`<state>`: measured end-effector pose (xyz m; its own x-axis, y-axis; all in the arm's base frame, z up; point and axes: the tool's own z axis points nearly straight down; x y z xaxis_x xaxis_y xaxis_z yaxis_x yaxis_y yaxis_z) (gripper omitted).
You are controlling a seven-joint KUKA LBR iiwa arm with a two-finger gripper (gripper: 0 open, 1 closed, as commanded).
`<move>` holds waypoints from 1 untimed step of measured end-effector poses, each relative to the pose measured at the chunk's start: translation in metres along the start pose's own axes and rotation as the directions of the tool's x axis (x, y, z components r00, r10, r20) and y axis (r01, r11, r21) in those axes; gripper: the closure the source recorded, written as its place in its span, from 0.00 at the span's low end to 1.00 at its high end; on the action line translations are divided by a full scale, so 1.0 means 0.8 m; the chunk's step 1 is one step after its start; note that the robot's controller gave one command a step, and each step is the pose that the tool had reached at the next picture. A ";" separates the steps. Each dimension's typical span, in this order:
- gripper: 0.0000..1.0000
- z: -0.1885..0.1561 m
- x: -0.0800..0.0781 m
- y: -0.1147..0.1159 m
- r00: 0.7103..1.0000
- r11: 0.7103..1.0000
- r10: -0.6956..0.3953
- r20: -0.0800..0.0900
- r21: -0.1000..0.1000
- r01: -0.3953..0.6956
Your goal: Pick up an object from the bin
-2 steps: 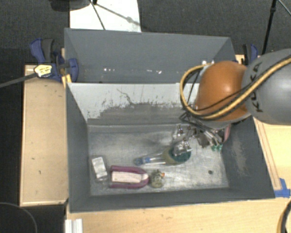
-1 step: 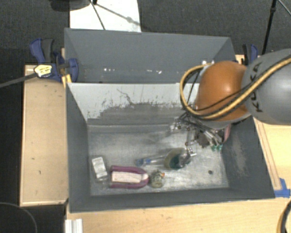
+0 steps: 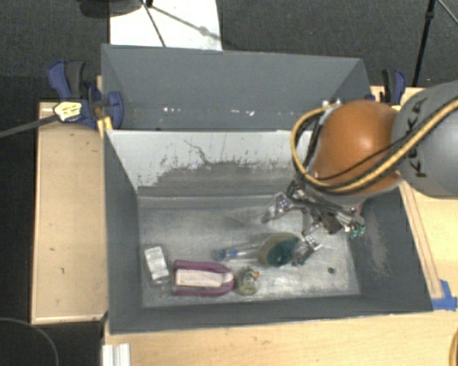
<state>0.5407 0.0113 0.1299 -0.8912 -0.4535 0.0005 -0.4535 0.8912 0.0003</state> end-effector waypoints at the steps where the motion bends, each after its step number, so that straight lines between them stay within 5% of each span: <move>1: 0.00 0.067 0.019 -0.008 1.000 1.000 -0.024 -0.001 -0.001 0.024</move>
Offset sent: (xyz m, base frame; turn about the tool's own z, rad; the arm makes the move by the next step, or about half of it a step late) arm -0.0101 -0.0124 -0.0516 -0.0261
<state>0.5299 -0.0013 0.0764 -0.8803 -0.4744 0.0013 -0.4744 0.8803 0.0017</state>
